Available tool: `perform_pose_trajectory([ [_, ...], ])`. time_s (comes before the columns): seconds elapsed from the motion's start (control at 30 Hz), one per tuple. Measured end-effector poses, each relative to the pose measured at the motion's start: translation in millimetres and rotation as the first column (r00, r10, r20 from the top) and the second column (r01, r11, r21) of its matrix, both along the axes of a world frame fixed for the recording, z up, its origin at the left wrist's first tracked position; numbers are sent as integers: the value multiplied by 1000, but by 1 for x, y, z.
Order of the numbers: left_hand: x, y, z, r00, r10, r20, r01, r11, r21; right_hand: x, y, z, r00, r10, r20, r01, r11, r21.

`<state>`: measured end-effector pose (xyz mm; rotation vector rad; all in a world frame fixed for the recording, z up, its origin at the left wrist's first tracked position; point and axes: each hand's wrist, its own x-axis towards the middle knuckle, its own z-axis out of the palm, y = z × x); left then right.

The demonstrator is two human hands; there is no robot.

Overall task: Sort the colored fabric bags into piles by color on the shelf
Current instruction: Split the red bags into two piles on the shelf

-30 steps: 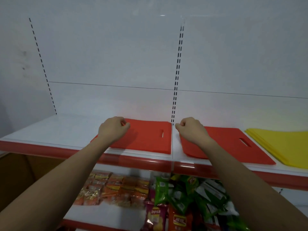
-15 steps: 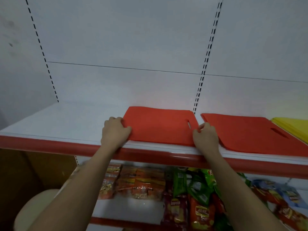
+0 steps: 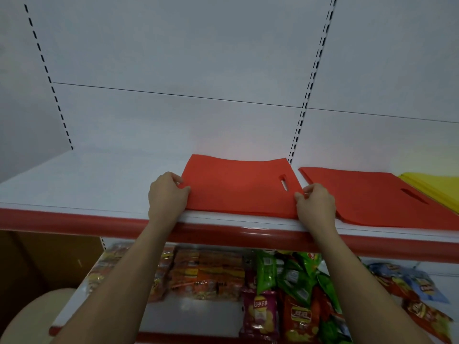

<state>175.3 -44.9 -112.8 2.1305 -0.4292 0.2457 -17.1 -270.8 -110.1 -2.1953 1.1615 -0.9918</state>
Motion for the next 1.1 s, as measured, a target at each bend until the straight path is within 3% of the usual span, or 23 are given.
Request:
perform_pose_trajectory([
  [0.13, 5, -1, -1, 999, 6, -41, -6, 1000, -2, -1, 1, 1, 1000, 10, -1, -10, 1000, 2],
  [0.4, -6, -2, 8, 996, 58, 72, -68, 986, 151, -3, 6, 7, 995, 80, 59, -76, 995, -68],
  [0.63, -22, 2, 52, 987, -122, -105, 113, 989, -91, -19, 5, 42, 949, 216, 230, -238, 968, 73],
  [0.83, -44, -14, 86, 977, -201, -72, 195, 977, -82, -37, -24, 76, 926, 317, 204, -332, 942, 41],
  [1.1, -112, -71, 123, 955, -264, -137, 241, 957, -162, -92, -77, 122, 884, 396, 250, -455, 851, 263],
])
